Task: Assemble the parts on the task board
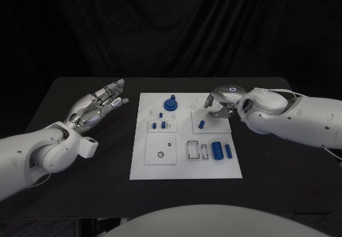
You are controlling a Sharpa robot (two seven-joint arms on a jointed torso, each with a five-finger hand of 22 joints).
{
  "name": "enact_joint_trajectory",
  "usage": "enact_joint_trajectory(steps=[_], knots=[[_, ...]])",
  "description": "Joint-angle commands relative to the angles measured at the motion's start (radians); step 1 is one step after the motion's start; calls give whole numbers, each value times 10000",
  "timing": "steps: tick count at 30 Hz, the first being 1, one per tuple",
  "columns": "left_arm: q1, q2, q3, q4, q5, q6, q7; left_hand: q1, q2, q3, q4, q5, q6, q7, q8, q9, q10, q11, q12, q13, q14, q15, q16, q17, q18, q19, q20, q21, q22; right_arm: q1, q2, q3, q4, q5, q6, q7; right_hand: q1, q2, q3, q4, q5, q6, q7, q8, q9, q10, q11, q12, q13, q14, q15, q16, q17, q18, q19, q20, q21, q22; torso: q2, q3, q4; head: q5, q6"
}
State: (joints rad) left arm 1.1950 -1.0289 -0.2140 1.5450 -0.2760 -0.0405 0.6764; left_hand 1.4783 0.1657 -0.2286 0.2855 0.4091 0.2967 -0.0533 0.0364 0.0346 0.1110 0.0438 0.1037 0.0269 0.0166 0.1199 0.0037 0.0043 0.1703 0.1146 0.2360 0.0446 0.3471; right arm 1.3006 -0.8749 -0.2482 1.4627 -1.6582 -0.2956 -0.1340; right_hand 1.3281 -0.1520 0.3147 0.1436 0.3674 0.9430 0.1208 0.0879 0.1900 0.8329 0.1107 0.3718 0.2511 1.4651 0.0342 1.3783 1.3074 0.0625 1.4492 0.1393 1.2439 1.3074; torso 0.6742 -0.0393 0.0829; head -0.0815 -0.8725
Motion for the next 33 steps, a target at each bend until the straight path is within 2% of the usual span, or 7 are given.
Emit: enact_joint_trajectory(steps=[1, 5, 12, 17, 24, 28, 33], knots=[[-33, 27, 8, -22, 99, 159, 1336, 100, 16, -76, -6, 50, -11, 59, -27, 4, 1, 69, 30, 8, -28, 33, 1, -5, 87, -69, 11, -38, -10, -33, -37, 6, -7, -80, -26, -374, -60, 13, -54, -27, 54, 39, 1, -3, 14, 71, 21, 39, -16, 386, -66, 43, 60, 108, 24, -81, 29, 1641, 10, -5, -8, -20, -1], [-52, 41, 8, -55, 99, 183, 1325, 157, 26, -73, -25, 114, -32, 65, -30, 2, -5, 85, 23, 6, -19, 58, 4, -2, 79, -76, 35, -27, 7, -52, -55, 6, -17, -80, 33, -386, -43, 17, -55, -46, 75, 29, 9, -17, 11, 107, 12, 41, -29, 385, -74, 40, 51, 110, 22, -91, 16, 1637, -1, -10, -15, -5, -1], [-80, 77, 8, -125, 99, 241, 1265, 294, 46, -75, -66, 302, -67, 89, -33, -1, -19, 150, 9, 4, 48, 168, 23, 15, 80, -15, 164, 21, 85, -94, -27, 6, -57, -80, 133, -360, 215, 76, 137, -310, 725, 254, 55, 41, 67, 321, -15, -20, -185, 367, -112, 8, -34, 111, 17, -139, -32, 1627, -4, -14, -23, 17, -1], [-95, 87, 8, -146, 99, 157, 1249, 367, 27, -113, -71, 430, 24, 119, -17, 13, 65, 205, 70, 19, 208, 269, 69, 53, 100, 161, 290, 110, 318, -134, 17, 6, -116, -80, 191, -320, 427, 91, 491, -592, 1329, 396, 117, 85, 138, 433, -7, -131, -328, 349, -111, 1, -79, 112, 11, -150, -52, 1630, -3, -14, -26, 25, -1], [-120, 98, 8, -184, 99, 57, 1218, 441, 23, -127, -91, 533, 53, 151, -15, 16, 105, 258, 98, 25, 334, 347, 105, 78, 106, 312, 380, 184, 476, -204, 100, 6, -244, -80, 273, -241, 480, 89, 646, -708, 1367, 425, 163, 90, 167, 561, -27, -149, -381, 344, -123, 2, -93, 111, 13, -159, -47, 1636, -5, -18, -27, 36, -1], [-132, 113, 8, -215, 99, -10, 1205, 487, -84, -195, -109, 661, 129, 183, -5, 25, 177, 321, 145, 35, 452, 434, 142, 100, 109, 495, 456, 276, 659, -240, 168, 6, -368, -7, 295, -162, 503, 90, 729, -772, 1329, 432, 170, 88, 183, 666, -43, -142, -402, 331, -136, -19, -130, 116, 4, -169, -67, 1632, -8, -20, -23, 22, -1], [-153, 133, 8, -257, 99, -113, 1173, 543, -120, -216, -121, 794, 154, 215, -4, 28, 225, 375, 175, 41, 614, 513, 197, 130, 106, 694, 511, 378, 843, -336, 256, 7, -497, 146, 254, -39, 476, 61, 807, -836, 1104, 358, 249, 41, 192, 750, -58, -159, -439, 305, -147, -50, -183, 126, -21, -183, -120, 1620, -6, -16, -20, 43, -1]])
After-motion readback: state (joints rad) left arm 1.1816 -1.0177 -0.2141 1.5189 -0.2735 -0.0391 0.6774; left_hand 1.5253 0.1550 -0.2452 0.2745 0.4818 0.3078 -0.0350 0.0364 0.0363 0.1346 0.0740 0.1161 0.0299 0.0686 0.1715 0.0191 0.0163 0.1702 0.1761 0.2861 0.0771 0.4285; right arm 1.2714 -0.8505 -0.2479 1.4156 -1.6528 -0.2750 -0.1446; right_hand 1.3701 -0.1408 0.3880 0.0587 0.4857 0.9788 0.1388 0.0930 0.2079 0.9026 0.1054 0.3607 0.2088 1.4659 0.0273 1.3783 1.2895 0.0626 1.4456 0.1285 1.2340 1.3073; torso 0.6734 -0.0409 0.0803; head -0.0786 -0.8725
